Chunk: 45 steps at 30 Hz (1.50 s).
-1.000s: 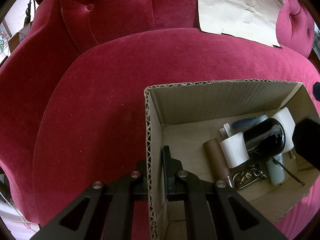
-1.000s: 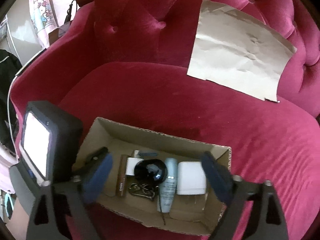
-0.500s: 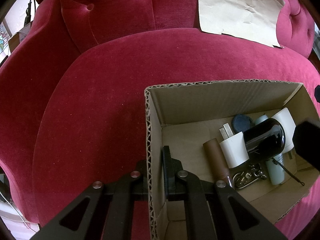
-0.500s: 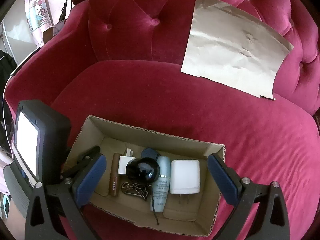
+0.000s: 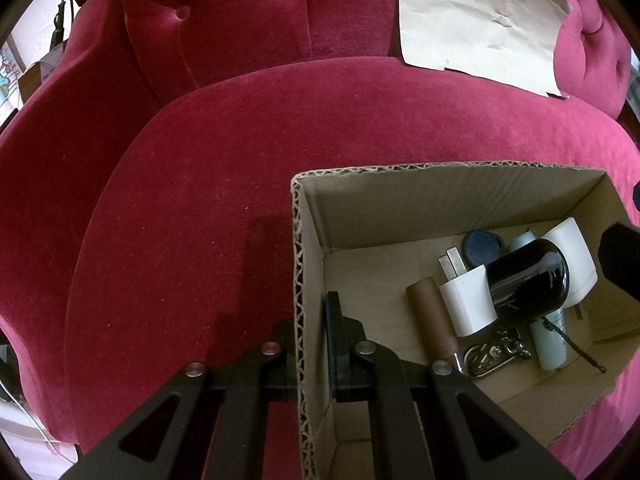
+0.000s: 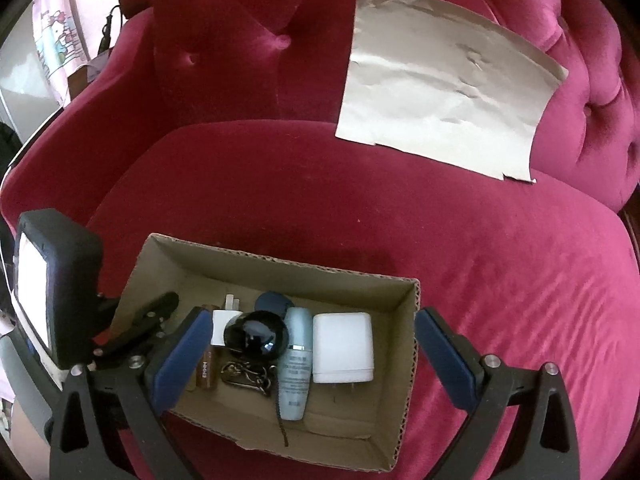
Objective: Organize rigid objects
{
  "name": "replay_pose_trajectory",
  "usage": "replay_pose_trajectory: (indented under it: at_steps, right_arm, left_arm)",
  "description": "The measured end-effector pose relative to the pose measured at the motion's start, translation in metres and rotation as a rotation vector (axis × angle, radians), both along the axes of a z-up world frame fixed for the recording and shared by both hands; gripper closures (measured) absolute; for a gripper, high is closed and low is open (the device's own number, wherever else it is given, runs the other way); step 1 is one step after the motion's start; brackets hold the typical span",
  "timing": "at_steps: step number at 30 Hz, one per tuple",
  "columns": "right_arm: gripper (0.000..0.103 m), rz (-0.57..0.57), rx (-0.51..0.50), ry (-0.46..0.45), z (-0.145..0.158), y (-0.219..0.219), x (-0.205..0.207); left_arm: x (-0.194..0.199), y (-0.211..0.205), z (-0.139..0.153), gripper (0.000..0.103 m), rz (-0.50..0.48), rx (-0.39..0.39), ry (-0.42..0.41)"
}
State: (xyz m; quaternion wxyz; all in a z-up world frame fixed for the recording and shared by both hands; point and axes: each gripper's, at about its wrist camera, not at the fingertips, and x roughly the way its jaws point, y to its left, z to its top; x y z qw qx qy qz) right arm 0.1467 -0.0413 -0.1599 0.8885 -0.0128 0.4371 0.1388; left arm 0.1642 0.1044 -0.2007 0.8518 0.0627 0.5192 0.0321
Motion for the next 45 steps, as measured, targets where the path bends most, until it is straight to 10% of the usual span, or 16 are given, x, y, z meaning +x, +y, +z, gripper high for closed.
replay_pose_trajectory:
  at_steps: [3,5,7,9,45]
  right_arm:
    - [0.0,-0.009,-0.002,-0.008,0.002,-0.003,-0.003]
    - [0.0,-0.011,-0.003,-0.01,0.004,-0.004,-0.004]
    - [0.0,-0.015,0.006,-0.005,0.004,-0.007,-0.005]
    - [0.0,-0.024,0.01,0.001,0.003,-0.009,-0.006]
    - [0.0,-0.109,0.027,-0.022,0.059,-0.039,-0.128]
  left_arm:
    - [0.001,-0.001,0.001,0.091,0.0,0.009,0.004]
    - [0.002,-0.001,0.002,0.065,0.013,0.031,0.001]
    - [0.002,0.001,0.003,0.013,0.03,0.035,-0.004]
    - [0.003,0.003,0.005,0.0,0.032,0.012,-0.001]
    - [-0.129,-0.027,0.108,0.0,-0.037,-0.066,-0.126]
